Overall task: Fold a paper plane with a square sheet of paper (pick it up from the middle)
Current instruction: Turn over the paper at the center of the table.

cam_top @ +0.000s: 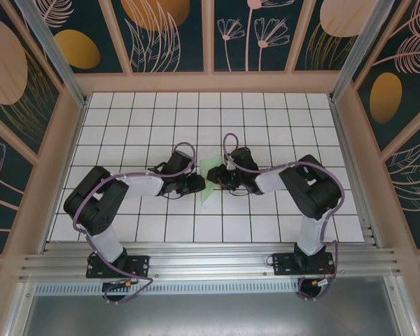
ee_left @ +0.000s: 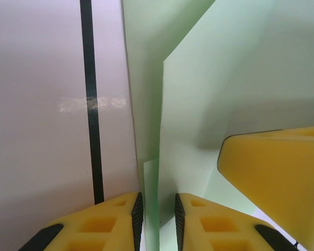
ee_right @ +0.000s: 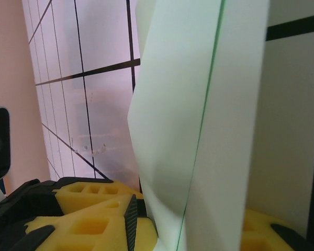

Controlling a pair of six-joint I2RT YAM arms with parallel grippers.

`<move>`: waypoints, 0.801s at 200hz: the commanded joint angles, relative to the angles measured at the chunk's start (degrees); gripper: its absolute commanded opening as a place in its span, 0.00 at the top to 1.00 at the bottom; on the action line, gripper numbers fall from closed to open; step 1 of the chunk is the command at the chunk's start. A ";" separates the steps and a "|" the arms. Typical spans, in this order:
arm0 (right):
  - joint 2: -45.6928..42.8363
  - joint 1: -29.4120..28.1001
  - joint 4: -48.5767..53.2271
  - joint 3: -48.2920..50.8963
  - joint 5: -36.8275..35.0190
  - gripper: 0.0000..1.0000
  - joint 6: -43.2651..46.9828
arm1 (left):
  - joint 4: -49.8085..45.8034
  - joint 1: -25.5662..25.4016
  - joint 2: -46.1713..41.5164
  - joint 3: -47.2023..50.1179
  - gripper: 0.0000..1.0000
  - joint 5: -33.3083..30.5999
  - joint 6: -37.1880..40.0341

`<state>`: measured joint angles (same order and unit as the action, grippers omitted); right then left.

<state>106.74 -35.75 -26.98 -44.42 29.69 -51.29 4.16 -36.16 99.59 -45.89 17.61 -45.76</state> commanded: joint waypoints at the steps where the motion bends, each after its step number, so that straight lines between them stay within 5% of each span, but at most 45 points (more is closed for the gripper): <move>1: 1.97 -0.74 -0.44 -1.37 -0.59 0.70 2.15 | 0.65 -0.14 -1.04 0.79 0.73 0.32 -0.89; 91: -0.27 -0.73 5.44 -3.17 -3.64 0.92 5.23 | 1.50 -0.17 -7.75 3.29 0.69 -2.40 -1.87; 160: -7.96 -1.02 24.27 -8.55 -16.08 0.95 12.90 | -0.55 -0.18 -19.16 7.35 0.64 -16.89 -1.71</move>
<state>103.24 -36.16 -12.03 -50.28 20.99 -43.09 4.45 -36.16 83.26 -39.62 7.44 -47.24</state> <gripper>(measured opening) 0.061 0.357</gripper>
